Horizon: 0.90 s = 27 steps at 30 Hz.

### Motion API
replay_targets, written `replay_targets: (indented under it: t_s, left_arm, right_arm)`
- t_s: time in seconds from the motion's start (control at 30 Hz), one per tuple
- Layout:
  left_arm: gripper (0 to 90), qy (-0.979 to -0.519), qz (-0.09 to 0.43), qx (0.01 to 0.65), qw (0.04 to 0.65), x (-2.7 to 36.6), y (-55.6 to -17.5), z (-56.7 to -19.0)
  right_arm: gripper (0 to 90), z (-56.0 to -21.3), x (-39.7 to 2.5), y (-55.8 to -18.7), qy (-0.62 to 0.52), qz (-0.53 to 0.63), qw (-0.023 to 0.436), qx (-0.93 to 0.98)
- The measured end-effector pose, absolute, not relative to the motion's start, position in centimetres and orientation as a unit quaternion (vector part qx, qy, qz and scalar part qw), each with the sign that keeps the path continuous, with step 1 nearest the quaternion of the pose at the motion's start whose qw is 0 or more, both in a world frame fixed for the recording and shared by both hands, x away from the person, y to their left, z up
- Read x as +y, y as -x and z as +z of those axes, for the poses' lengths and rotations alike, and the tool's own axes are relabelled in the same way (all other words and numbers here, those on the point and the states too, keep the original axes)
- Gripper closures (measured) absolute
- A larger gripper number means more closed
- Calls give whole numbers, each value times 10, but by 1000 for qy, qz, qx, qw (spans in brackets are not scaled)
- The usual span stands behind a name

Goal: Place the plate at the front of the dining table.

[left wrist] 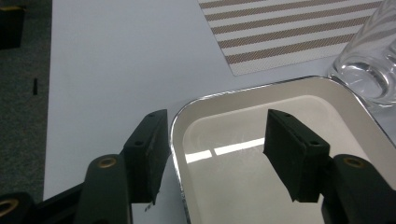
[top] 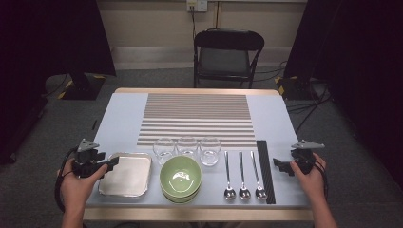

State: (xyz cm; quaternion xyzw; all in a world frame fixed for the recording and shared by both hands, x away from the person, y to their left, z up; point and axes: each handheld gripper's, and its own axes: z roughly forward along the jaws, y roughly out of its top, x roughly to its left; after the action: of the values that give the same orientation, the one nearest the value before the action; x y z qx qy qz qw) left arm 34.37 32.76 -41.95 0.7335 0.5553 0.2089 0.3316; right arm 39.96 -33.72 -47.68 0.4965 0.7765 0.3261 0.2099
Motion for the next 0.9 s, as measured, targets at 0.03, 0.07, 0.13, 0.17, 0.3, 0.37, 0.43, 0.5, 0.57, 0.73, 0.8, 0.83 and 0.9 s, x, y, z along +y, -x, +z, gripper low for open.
replay_targets:
  t_s: [0.03, 0.07, 0.13, 0.17, 0.3, 0.37, 0.43, 0.5, 0.57, 0.73, 0.8, 0.83, 0.9]
  left_arm:
    - [418, -736, 205, 556, 328, 328, -344, -419]
    - [457, -738, 204, 557, 322, 328, -344, -419]
    - [457, -736, 195, 568, 313, 328, -345, -419]
    - [467, -734, 185, 574, 313, 329, -345, -420]
    - [501, -737, 189, 570, 311, 331, -347, -420]
    - [508, -734, 191, 571, 313, 331, -346, -419]
    - [567, -737, 191, 569, 311, 331, -346, -417]
    - [597, -736, 187, 571, 312, 332, -346, -415]
    - [632, -740, 179, 572, 306, 334, -346, -414]
    - [677, -729, 181, 582, 311, 337, -342, -416]
    - [703, -726, 184, 590, 303, 340, -341, -415]
    - [709, -722, 182, 592, 307, 341, -340, -414]
    - [721, -723, 178, 594, 305, 342, -340, -414]
  right_arm:
    - [117, -477, -337, -400, -497, 326, 210, 777]
    - [117, -477, -337, -400, -496, 326, 211, 777]
    - [117, -477, -337, -400, -496, 326, 211, 777]
    - [117, -477, -337, -400, -496, 326, 211, 777]
    - [117, -477, -337, -400, -496, 326, 211, 777]
    - [117, -477, -337, -400, -496, 326, 211, 777]
    - [117, -477, -337, -399, -498, 325, 210, 776]
    - [117, -477, -337, -399, -497, 325, 211, 777]
    - [117, -477, -337, -400, -496, 326, 211, 777]
    - [116, -477, -337, -400, -497, 326, 209, 777]
    - [117, -477, -337, -400, -497, 326, 209, 777]
    - [116, -477, -337, -400, -497, 326, 209, 777]
    - [117, -477, -337, -400, -497, 326, 209, 777]
